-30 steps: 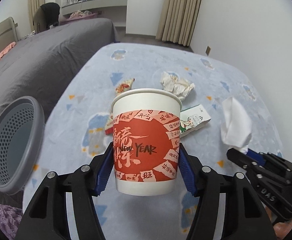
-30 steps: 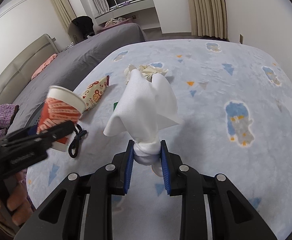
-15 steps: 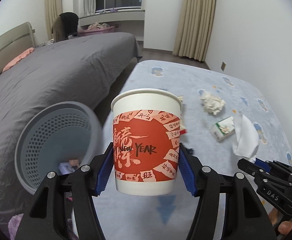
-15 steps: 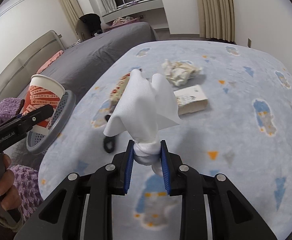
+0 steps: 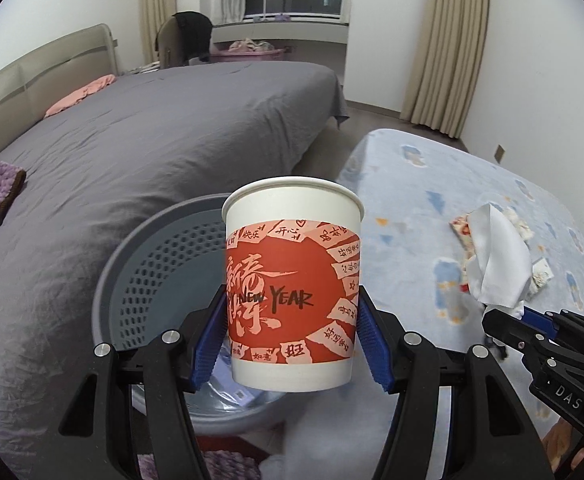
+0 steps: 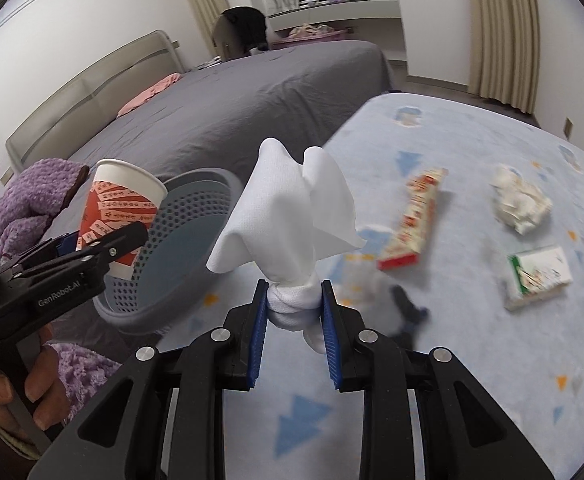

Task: Collect trash
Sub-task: 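Lift the paper cup and tissue and carry both tools over the grey basket, then open the left tool and the right tool to drop cup and tissue into the basket, then move both open tools back over the mattress toward the black hair tie, then grasp the black hair tie with the left tool, then grasp the green-and-white milk carton with the right tool while the left tool holds the hair tie, then carry the hair tie and milk carton over the grey basket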

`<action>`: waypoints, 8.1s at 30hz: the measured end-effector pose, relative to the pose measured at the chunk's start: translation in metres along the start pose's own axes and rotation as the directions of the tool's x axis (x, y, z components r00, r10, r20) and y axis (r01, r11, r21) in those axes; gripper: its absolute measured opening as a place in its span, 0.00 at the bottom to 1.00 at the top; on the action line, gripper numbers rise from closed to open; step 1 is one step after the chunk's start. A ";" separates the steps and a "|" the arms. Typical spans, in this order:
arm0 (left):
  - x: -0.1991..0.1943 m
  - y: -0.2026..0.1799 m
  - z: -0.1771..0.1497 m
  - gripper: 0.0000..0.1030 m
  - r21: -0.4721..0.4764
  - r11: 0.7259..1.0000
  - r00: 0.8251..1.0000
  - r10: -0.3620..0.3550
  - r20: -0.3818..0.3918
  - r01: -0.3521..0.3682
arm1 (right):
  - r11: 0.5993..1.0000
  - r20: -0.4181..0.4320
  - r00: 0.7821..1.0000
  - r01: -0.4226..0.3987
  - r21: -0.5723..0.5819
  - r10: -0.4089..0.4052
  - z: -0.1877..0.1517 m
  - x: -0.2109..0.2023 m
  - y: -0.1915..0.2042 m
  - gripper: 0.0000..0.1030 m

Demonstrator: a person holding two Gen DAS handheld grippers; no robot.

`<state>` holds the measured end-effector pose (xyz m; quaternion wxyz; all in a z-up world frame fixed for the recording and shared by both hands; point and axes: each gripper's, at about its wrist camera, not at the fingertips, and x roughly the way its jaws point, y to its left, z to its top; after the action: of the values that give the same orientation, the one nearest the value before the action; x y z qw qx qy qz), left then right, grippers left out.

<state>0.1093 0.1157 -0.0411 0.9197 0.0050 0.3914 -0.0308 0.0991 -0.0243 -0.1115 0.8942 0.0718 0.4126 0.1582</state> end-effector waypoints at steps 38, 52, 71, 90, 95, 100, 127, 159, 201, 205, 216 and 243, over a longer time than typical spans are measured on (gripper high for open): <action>0.045 0.106 -0.006 0.69 -0.170 0.971 0.985 0.160 -0.057 -0.168 | 0.986 -0.086 0.990 -0.125 -0.111 0.116 0.043 0.106 0.096 0.43; 0.044 0.107 -0.006 0.76 -0.172 0.968 0.983 0.178 -0.053 -0.184 | 0.987 -0.086 0.990 -0.120 -0.111 0.111 0.041 0.104 0.096 0.43; 0.037 0.103 -0.007 0.88 -0.158 0.968 0.981 0.191 -0.029 -0.193 | 0.992 -0.073 0.993 -0.101 -0.078 0.095 0.034 0.084 0.083 0.46; -0.004 0.051 -0.011 0.90 -0.097 0.990 0.994 0.107 -0.009 -0.107 | 1.000 -0.030 0.999 -0.023 0.003 0.023 -0.003 0.012 0.024 0.49; -0.021 0.020 -0.013 0.90 -0.074 0.995 0.997 0.075 0.006 -0.074 | 0.999 -0.016 1.000 0.014 0.031 -0.014 -0.018 -0.016 -0.003 0.49; -0.031 -0.014 -0.016 0.90 -0.046 0.998 0.999 0.036 0.011 -0.036 | 0.996 -0.004 0.998 0.062 0.062 -0.062 -0.031 -0.044 -0.037 0.51; 0.045 -0.195 -0.047 0.90 0.118 0.989 0.984 -0.071 -0.161 0.091 | 0.963 0.031 0.986 0.152 0.224 -0.163 -0.087 -0.112 -0.174 0.51; 0.037 -0.165 0.006 0.14 0.205 0.970 0.991 -0.122 -0.061 0.132 | 0.934 -0.032 0.975 0.222 0.281 -0.222 -0.064 -0.060 -0.166 0.51; 0.075 -0.134 0.039 0.14 0.175 0.966 0.981 -0.182 -0.065 0.191 | 0.788 -0.078 0.911 0.392 0.474 -0.406 -0.017 -0.031 -0.199 0.54; 0.076 -0.130 0.041 0.14 0.164 0.967 0.981 -0.185 -0.065 0.193 | 0.758 -0.100 0.907 0.398 0.517 -0.408 -0.005 -0.019 -0.205 0.60; 0.079 -0.125 0.042 0.14 0.150 0.969 0.980 -0.183 -0.080 0.193 | 0.758 -0.144 0.899 0.428 0.493 -0.414 -0.004 0.007 -0.207 0.51; 0.033 -0.075 0.020 0.14 0.127 0.982 0.990 -0.143 -0.005 0.142 | 0.901 -0.031 0.967 0.248 0.355 -0.254 -0.036 -0.047 -0.095 0.42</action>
<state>0.1420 0.0387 -0.0495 0.9136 0.0355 0.3863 -0.1216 0.0648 -0.1299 -0.1262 0.8824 0.1798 0.4332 -0.0360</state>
